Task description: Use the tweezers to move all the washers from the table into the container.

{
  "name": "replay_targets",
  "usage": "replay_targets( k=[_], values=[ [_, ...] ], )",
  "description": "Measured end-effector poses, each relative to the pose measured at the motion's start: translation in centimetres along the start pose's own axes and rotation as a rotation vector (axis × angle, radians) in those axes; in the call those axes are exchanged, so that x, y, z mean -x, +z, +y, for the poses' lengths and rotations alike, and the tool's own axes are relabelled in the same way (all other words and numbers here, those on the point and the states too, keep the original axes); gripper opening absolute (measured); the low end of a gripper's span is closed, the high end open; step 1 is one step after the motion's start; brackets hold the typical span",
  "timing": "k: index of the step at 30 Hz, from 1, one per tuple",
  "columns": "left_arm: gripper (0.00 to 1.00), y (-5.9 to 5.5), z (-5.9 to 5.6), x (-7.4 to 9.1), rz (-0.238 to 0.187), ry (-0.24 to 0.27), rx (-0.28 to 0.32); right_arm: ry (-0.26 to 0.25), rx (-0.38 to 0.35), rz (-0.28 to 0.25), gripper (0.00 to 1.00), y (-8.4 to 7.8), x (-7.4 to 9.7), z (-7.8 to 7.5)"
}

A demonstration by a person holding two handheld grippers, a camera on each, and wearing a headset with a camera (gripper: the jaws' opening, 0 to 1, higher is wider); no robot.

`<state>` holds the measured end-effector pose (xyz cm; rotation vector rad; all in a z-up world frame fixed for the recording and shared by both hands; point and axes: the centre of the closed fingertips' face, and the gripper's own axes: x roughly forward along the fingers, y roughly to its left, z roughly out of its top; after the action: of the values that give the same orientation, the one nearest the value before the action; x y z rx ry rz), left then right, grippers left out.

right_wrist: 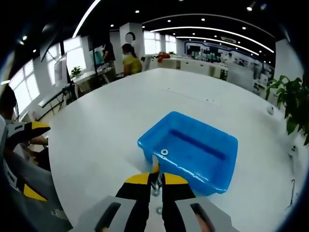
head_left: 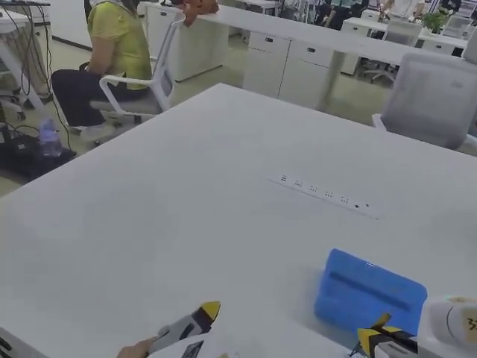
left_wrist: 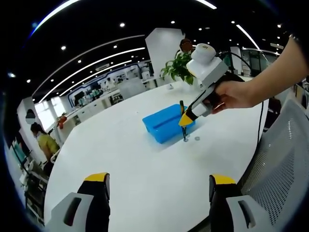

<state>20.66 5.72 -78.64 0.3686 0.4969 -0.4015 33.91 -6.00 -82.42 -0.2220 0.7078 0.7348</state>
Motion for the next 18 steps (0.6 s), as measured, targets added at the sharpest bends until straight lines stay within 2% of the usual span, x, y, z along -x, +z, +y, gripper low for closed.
replay_targets(
  k=[10,18],
  values=[
    [0.86,-0.11,-0.03,-0.03,0.006,-0.002,-0.002,-0.004,0.024,0.010,0.04,-0.18,-0.24,-0.09],
    [0.86,-0.20,0.02,-0.08,0.010,0.000,-0.001,-0.006,0.015,-0.013,0.04,-0.25,-0.16,0.03]
  ],
)
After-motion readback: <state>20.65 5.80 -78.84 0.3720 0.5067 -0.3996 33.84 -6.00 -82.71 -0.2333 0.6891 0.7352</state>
